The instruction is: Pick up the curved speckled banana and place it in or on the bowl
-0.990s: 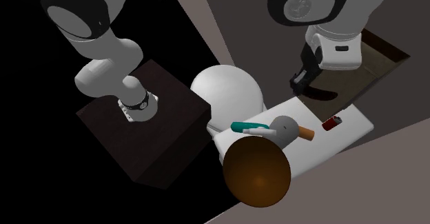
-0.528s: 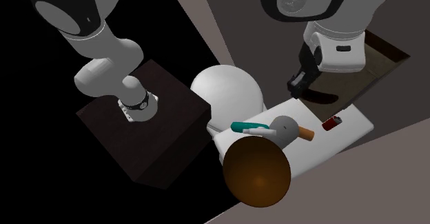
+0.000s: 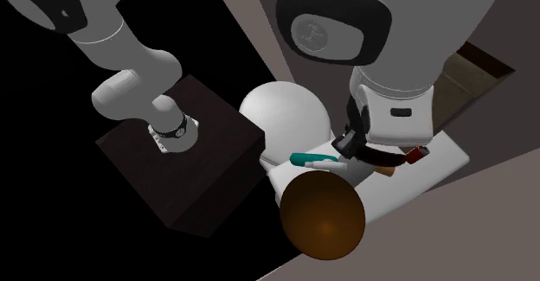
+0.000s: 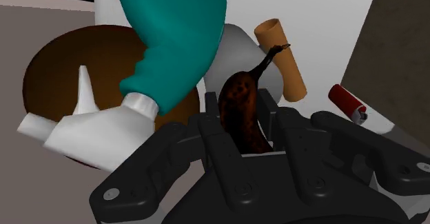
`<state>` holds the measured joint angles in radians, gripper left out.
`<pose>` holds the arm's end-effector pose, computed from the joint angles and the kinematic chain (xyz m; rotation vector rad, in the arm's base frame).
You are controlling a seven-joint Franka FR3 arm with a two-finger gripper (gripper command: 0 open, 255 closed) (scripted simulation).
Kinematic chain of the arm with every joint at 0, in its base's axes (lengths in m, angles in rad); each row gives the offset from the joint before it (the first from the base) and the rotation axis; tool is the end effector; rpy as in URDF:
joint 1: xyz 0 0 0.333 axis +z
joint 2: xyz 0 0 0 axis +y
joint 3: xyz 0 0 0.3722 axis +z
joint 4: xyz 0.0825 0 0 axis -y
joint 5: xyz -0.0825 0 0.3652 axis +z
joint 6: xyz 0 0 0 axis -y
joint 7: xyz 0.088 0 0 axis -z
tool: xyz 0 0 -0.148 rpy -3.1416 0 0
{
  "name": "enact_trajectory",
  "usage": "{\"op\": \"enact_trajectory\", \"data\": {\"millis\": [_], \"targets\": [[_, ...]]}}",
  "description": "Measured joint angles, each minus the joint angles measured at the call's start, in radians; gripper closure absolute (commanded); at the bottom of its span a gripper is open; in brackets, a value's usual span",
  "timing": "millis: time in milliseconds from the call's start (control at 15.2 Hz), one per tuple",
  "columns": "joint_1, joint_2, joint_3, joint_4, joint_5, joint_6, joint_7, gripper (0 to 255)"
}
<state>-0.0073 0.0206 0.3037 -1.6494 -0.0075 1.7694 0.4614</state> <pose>0.5399 0.1621 0.6113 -3.0918 0.2545 -0.1455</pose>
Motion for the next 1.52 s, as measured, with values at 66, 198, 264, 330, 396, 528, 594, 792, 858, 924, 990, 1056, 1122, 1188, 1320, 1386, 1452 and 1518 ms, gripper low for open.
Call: {"op": "enact_trajectory", "data": {"millis": [66,198,264,330,396,528,594,792,858,924,990,1056,1122,1188,1320,1386,1452,1518], "targets": [[-0.011,-0.008,-0.011,-0.013,0.005,0.005,-0.023,255],[-0.036,-0.024,-0.035,-0.032,0.014,0.01,-0.073,255],[-0.047,-0.025,-0.046,-0.041,0.017,0.016,-0.096,255],[-0.061,-0.04,-0.06,-0.061,0.023,0.022,-0.123,255],[-0.072,-0.054,-0.072,-0.072,0.029,0.019,-0.147,255],[-0.094,-0.052,-0.096,-0.07,0.032,0.018,-0.195,255],[-0.106,-0.057,-0.109,-0.072,0.035,0.014,-0.22,255],[-0.127,-0.062,-0.132,-0.094,0.04,0.03,-0.266,255],[-0.129,-0.061,-0.135,-0.104,0.04,0.041,-0.271,255],[-0.129,-0.061,-0.135,-0.118,0.04,0.054,-0.272,255],[-0.129,-0.062,-0.135,-0.133,0.041,0.069,-0.273,255],[-0.129,-0.061,-0.135,-0.146,0.041,0.083,-0.274,255],[-0.13,-0.061,-0.135,-0.158,0.041,0.095,-0.275,255],[-0.13,-0.062,-0.135,-0.174,0.041,0.11,-0.275,255],[-0.13,-0.063,-0.135,-0.2,0.042,0.135,-0.277,255],[-0.129,-0.062,-0.135,-0.212,0.041,0.148,-0.276,255],[-0.129,-0.062,-0.135,-0.224,0.042,0.161,-0.276,255],[-0.13,-0.064,-0.135,-0.245,0.042,0.179,-0.279,255]]}}
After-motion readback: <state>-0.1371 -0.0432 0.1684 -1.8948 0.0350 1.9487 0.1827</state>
